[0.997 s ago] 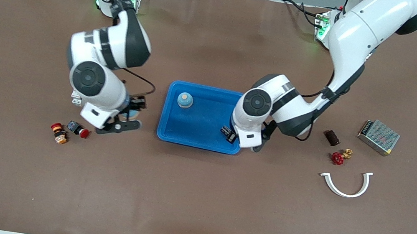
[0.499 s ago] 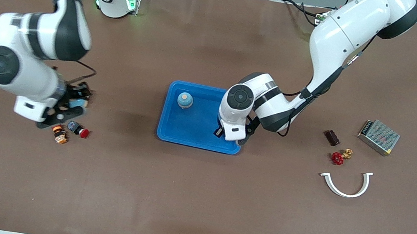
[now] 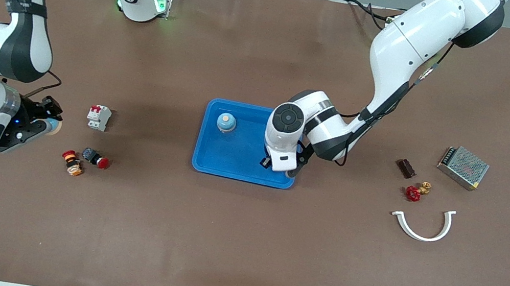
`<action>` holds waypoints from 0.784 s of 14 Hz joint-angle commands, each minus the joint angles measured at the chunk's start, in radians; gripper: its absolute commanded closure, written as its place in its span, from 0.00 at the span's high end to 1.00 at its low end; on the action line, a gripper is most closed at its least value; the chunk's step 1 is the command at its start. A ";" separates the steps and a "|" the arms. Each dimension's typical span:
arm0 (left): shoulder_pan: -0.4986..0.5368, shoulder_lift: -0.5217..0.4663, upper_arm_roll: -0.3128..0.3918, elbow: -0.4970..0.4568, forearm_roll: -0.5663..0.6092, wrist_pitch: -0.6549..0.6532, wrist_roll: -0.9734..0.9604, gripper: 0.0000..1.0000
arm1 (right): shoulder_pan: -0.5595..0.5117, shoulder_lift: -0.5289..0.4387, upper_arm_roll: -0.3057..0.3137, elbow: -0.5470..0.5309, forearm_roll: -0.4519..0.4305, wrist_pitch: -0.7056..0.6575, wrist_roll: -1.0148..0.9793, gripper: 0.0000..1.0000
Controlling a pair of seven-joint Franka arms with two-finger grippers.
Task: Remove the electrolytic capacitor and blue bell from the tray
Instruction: 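Carry the capacitor with the left gripper over the white clamp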
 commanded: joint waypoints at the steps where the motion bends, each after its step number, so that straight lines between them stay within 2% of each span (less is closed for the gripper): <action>1: -0.013 0.020 0.012 0.023 0.004 0.012 0.005 0.02 | -0.049 -0.070 0.021 -0.152 -0.014 0.127 -0.066 0.38; 7: 0.007 -0.052 0.012 0.039 0.008 -0.002 0.004 0.00 | -0.127 -0.084 0.022 -0.338 -0.014 0.352 -0.160 0.38; 11: 0.052 -0.159 0.011 0.025 0.007 -0.106 0.102 0.00 | -0.178 -0.080 0.024 -0.435 -0.011 0.484 -0.207 0.38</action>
